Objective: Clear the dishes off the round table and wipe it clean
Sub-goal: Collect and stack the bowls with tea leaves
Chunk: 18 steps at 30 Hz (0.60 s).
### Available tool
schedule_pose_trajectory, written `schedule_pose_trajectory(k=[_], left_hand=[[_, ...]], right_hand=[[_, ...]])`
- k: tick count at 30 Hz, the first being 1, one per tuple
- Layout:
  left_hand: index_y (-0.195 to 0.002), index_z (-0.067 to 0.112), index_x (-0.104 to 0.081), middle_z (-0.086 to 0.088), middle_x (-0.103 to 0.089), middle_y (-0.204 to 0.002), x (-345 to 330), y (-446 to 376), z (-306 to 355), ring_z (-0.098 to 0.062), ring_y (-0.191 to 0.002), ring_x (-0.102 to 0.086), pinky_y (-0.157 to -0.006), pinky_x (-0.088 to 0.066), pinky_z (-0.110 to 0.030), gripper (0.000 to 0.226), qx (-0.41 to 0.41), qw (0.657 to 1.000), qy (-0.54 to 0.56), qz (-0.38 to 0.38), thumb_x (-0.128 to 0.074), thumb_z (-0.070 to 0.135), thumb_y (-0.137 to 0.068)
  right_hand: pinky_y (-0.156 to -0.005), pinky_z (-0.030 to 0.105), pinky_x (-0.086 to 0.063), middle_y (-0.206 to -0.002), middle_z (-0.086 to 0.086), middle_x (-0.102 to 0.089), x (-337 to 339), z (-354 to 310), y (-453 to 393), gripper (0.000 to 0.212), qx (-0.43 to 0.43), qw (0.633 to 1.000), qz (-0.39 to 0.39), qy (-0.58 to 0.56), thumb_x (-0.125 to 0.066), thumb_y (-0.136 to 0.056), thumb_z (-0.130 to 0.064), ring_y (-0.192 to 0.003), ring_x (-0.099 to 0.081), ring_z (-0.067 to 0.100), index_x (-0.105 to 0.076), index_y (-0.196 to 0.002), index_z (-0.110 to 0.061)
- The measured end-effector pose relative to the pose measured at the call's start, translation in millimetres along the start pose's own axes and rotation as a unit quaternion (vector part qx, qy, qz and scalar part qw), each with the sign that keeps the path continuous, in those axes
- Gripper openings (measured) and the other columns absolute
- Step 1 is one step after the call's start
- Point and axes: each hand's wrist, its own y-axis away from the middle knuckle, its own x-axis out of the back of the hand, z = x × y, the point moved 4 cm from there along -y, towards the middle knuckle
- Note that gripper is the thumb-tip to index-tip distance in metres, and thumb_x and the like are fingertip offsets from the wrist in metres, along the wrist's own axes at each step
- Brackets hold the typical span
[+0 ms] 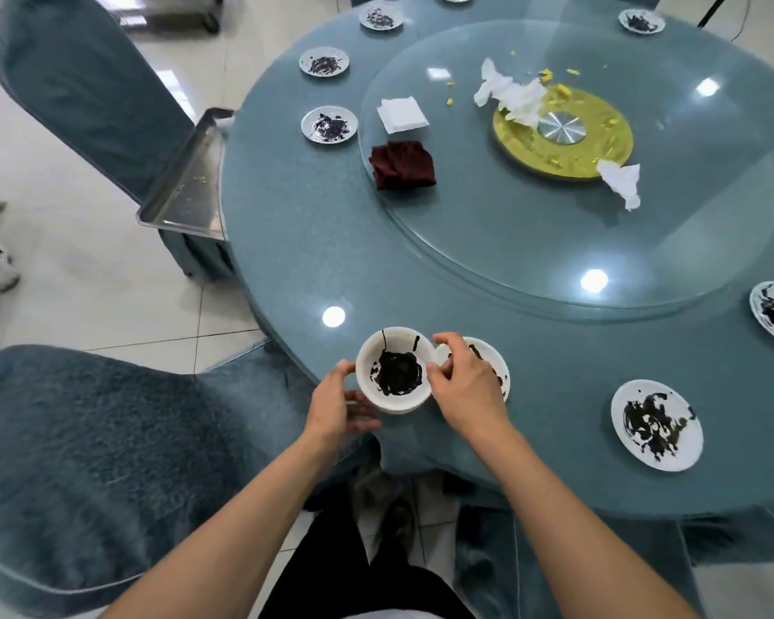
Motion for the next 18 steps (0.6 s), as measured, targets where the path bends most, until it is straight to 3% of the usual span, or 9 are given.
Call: schedule_pose_trajectory(k=[2,5,11,14,18], left_hand=[[-0.105,0.017,-0.065,-0.009,-0.057,-0.069,3,-1,-4,-0.026,-0.062,-0.063,-0.061,-0.059,-0.041,0.026,0.003,1.0,0.002,-0.001,-0.049,0.038,-0.102],[-0.109,0.016,-0.064,-0.011,-0.062,-0.083,6,-4,-8,-0.026,-0.068,-0.069,-0.071,-0.06,-0.044,0.023,-0.012,1.0,-0.021,-0.018,-0.055,0.036,-0.102],[-0.121,0.015,-0.062,-0.015,-0.07,-0.105,16,-1,-13,-0.029,-0.084,-0.074,-0.07,-0.062,-0.04,0.03,-0.027,0.998,-0.051,-0.011,-0.061,0.036,-0.1],[-0.118,0.012,-0.063,-0.009,-0.07,-0.098,16,1,-16,-0.027,-0.083,-0.072,-0.077,-0.062,-0.045,0.04,-0.002,1.0,-0.027,-0.01,-0.059,0.046,-0.098],[-0.122,0.014,-0.063,-0.012,-0.072,-0.11,15,4,-23,-0.031,-0.094,-0.075,-0.081,-0.062,-0.047,0.049,0.009,1.0,-0.016,-0.015,-0.067,0.05,-0.09]], right_hand=[[-0.082,0.04,-0.049,-0.078,0.001,-0.068,-2,4,-2,0.041,0.013,0.999,0.002,0.029,-0.059,-0.093,-0.025,-0.088,-0.063,0.028,-0.055,-0.134,-0.029],[-0.086,0.042,-0.049,-0.082,0.004,-0.071,-7,7,-1,0.038,0.052,0.995,0.022,0.087,-0.057,-0.093,-0.026,-0.086,-0.065,0.031,-0.06,-0.131,-0.031],[-0.089,0.044,-0.05,-0.099,0.002,-0.071,-22,16,6,0.035,0.049,0.997,0.01,0.054,-0.058,-0.094,-0.028,-0.093,-0.065,0.027,-0.061,-0.128,-0.026],[-0.086,0.041,-0.05,-0.08,-0.007,-0.065,-22,18,7,0.029,0.022,1.0,0.005,-0.003,-0.061,-0.093,-0.026,-0.087,-0.064,0.024,-0.064,-0.122,-0.024],[-0.077,0.035,-0.048,-0.065,-0.008,-0.058,-22,11,5,0.028,0.009,0.999,-0.02,-0.023,-0.063,-0.093,-0.029,-0.078,-0.061,0.02,-0.061,-0.121,-0.025]])
